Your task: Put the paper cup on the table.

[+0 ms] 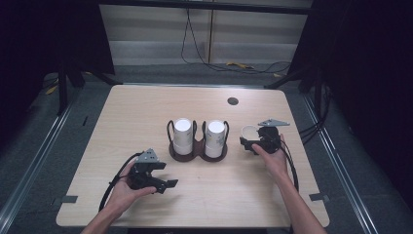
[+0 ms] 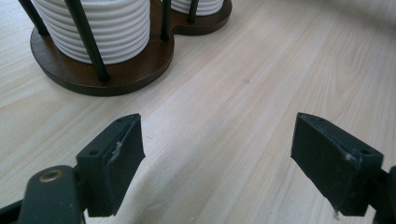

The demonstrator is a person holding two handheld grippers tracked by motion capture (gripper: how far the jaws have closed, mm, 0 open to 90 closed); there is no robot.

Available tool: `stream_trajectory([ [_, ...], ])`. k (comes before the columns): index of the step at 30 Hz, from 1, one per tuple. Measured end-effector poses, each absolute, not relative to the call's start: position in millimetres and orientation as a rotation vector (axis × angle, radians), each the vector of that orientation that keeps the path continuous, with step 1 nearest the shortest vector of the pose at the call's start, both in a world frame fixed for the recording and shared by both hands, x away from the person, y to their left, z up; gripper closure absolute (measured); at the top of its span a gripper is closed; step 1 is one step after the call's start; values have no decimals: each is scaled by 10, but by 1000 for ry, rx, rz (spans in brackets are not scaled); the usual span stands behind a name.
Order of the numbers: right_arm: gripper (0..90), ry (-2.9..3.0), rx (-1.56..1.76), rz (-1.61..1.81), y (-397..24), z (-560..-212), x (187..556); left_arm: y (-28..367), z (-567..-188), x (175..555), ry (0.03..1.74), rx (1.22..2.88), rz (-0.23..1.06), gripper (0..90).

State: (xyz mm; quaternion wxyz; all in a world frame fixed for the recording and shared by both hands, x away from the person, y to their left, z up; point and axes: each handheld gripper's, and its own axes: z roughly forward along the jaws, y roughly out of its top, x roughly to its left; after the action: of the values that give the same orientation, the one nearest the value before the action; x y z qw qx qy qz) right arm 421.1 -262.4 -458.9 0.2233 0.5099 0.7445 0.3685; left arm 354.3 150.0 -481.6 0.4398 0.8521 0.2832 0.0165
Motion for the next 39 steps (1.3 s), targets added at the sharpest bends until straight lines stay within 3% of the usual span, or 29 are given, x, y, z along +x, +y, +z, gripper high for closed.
stream_trajectory([
  [13,144,2063,1437,1050,-2730,-4592,4020,1509,-4803,3572,738,2122,51,170],
  [23,143,2043,1389,1112,-2801,-4517,3657,1594,-4838,3551,787,2142,46,165],
  [39,179,2139,1364,1159,-2416,-4576,3085,1650,-4885,3452,842,2128,42,165],
])
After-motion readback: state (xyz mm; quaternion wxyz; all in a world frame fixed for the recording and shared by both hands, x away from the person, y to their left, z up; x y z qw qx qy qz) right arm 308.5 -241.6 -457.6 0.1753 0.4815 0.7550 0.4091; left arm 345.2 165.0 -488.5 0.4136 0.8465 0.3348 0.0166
